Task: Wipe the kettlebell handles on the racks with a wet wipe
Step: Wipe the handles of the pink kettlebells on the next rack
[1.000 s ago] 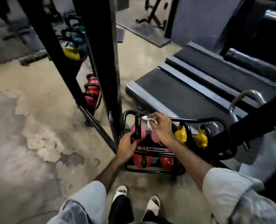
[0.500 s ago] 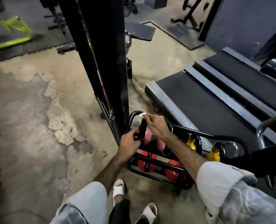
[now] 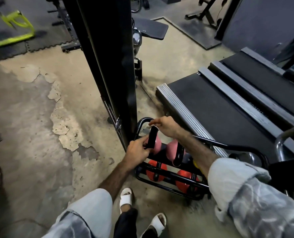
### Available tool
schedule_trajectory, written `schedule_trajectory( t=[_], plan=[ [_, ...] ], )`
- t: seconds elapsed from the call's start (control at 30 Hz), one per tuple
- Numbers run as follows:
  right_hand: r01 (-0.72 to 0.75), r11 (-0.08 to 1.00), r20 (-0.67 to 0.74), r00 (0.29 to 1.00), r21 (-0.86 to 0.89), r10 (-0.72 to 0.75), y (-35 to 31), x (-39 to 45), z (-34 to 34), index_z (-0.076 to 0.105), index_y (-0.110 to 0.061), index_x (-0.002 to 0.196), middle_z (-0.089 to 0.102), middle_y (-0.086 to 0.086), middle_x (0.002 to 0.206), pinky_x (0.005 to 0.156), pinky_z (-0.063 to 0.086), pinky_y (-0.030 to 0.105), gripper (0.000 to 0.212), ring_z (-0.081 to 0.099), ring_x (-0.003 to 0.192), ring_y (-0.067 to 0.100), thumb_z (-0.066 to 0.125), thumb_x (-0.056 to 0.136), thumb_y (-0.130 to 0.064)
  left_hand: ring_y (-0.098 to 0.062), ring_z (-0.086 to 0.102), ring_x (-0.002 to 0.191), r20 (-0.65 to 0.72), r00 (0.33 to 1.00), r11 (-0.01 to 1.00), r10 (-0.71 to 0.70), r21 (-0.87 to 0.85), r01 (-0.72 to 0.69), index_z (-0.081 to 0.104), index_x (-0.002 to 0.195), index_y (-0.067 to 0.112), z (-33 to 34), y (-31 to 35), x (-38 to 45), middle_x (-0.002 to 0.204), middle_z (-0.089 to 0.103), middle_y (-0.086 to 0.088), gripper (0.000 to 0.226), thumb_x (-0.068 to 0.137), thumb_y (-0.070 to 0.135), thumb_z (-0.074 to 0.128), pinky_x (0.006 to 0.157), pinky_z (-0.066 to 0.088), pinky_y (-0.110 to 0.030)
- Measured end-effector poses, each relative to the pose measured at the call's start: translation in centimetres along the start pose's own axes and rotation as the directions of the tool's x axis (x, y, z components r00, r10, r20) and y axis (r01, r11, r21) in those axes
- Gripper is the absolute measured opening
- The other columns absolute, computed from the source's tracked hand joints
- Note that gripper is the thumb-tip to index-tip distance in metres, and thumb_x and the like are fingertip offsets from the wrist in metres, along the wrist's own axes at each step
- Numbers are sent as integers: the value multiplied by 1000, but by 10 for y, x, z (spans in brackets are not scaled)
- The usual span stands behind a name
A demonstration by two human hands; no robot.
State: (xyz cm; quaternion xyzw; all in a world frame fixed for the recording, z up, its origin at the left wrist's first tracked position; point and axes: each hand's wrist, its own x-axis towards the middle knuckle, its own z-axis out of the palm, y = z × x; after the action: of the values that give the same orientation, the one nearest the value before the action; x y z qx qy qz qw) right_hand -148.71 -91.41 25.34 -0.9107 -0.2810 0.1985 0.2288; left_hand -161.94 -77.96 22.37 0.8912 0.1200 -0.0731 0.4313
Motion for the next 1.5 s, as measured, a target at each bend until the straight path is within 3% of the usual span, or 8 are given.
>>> schedule_trajectory(
  t=[0.2, 0.47, 0.67, 0.9, 1.0, 1.23, 1.4, 1.5],
  plan=[
    [121, 992, -214, 969, -30, -124, -12, -37, 32, 72, -11, 113, 62, 8, 132, 104, 43, 34, 47, 55, 126, 21, 50, 79, 12, -15, 67, 95, 6, 1000, 1000, 10, 7, -10, 49, 131, 40, 1, -2, -2, 95, 73, 4, 64, 71, 33, 70, 79, 50, -19],
    [-141, 990, 51, 989, 22, 140, -21, 10, 2, 72, -13, 103, 71, 6, 106, 74, 49, 20, 33, 61, 83, 16, 45, 87, -4, -15, 67, 93, 7, 1000, 1000, -28, 11, 28, 52, 128, 38, -3, 3, 1, 93, 73, 4, 62, 69, 32, 71, 81, 54, -27],
    [-17, 982, 17, 1000, -188, 21, -24, -4, 6, 69, -12, 106, 72, 8, 101, 80, 53, 31, 31, 67, 93, 28, 47, 85, -4, -15, 67, 94, 19, 999, 999, -33, 3, 33, 50, 130, 39, -5, 7, -7, 95, 74, 2, 69, 63, 39, 66, 82, 55, -31],
    [115, 914, -107, 980, -388, -169, -16, -38, 35, 62, -17, 120, 58, -2, 130, 90, 50, 39, 32, 53, 121, 25, 51, 91, -10, -23, 66, 93, 9, 1000, 997, -22, 78, 22, 53, 128, 35, 0, 6, -14, 93, 73, -5, 57, 73, 34, 67, 82, 54, -33],
    [78, 964, -113, 988, -255, -110, -15, -32, 33, 59, -15, 128, 52, -1, 143, 97, 45, 40, 37, 46, 132, 23, 50, 93, -10, -28, 64, 98, -8, 1000, 996, -5, 87, 6, 54, 128, 33, -2, 12, -8, 97, 72, -7, 54, 75, 29, 66, 84, 53, -34],
    [-216, 961, -118, 964, 174, 238, -22, -8, 22, 69, -22, 111, 73, 0, 111, 96, 51, 36, 34, 67, 104, 18, 47, 88, -11, -33, 61, 100, 36, 999, 994, -2, 106, -2, 55, 125, 35, -11, 14, -3, 99, 72, -8, 52, 75, 22, 61, 83, 52, -34],
    [-119, 981, -127, 987, -156, 99, -40, -33, 33, 59, -20, 127, 51, 0, 144, 96, 49, 46, 39, 56, 122, 26, 51, 90, -9, -33, 64, 94, 45, 999, 997, 5, 75, -8, 62, 115, 23, -12, 13, -4, 95, 72, -9, 43, 74, 32, 64, 80, 53, -36],
    [-122, 978, -183, 979, -167, 91, -44, -46, 43, 58, -22, 131, 46, 1, 148, 99, 47, 43, 41, 54, 127, 22, 51, 93, -9, -33, 64, 94, 49, 998, 995, 47, 85, -51, 61, 116, 21, -11, 12, -5, 97, 71, -9, 40, 75, 24, 63, 80, 52, -36]
  ],
)
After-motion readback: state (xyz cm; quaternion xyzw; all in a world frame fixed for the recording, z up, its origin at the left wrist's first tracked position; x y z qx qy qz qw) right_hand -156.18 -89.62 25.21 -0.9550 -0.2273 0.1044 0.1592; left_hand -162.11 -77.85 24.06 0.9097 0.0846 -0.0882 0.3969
